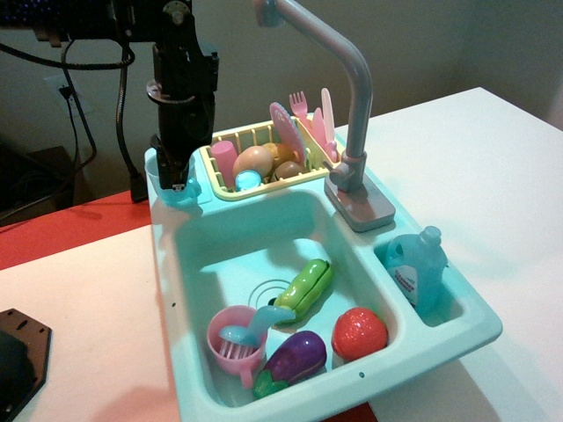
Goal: Put cup from counter to sink
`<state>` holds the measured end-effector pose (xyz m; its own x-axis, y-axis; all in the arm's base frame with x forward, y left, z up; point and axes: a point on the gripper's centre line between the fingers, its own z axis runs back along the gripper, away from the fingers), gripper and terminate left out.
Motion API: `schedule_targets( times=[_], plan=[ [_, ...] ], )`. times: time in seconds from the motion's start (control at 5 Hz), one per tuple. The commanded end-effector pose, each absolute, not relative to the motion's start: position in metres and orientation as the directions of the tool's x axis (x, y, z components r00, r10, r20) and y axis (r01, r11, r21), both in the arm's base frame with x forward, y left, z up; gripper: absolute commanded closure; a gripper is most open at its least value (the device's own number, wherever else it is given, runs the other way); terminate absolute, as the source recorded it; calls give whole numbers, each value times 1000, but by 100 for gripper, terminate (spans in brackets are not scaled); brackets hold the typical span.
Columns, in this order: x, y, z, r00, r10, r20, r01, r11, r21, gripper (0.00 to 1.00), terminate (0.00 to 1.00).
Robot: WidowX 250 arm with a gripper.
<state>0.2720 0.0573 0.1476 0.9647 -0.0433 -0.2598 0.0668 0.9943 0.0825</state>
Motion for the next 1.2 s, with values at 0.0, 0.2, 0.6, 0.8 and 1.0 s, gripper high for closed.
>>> schedule_targets(
  times=[0.0, 0.2, 0.6, 0.8, 1.0],
  plan=[
    [297, 44, 174, 983, -112, -147, 127, 987, 95, 100, 0],
    [329, 18, 193, 983, -156, -98, 165, 982, 91, 100, 0],
    [358, -38, 176, 975, -195, -107, 194, 981, -19, 100, 0],
    [358, -51, 152, 971, -195, -139, 192, 981, -34, 100, 0],
    [351, -45, 127, 968, -183, -169, 182, 983, -21, 100, 0]
  ],
)
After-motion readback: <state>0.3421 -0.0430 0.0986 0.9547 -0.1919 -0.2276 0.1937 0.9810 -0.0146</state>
